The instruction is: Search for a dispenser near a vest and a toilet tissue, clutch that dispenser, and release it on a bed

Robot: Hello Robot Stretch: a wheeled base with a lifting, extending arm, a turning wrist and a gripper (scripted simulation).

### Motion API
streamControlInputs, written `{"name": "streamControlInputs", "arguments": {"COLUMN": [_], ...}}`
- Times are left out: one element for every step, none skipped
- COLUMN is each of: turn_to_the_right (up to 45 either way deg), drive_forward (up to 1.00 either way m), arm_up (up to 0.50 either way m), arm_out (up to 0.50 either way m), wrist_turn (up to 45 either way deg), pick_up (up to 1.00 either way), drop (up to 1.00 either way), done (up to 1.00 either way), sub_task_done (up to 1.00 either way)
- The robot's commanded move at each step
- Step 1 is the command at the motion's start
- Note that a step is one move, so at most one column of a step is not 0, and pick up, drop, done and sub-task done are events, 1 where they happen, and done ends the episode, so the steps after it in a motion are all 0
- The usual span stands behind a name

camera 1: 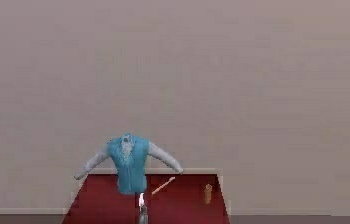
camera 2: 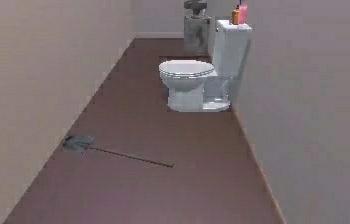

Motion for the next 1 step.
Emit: {"name": "streamControlInputs", "arguments": {"turn_to_the_right": [0.0], "drive_forward": [0.15], "arm_up": [0.00], "arm_out": [0.00], "wrist_turn": [0.0], "pick_up": [0.00], "drop": [0.00], "done": [0.00], "sub_task_done": [0.00]}}
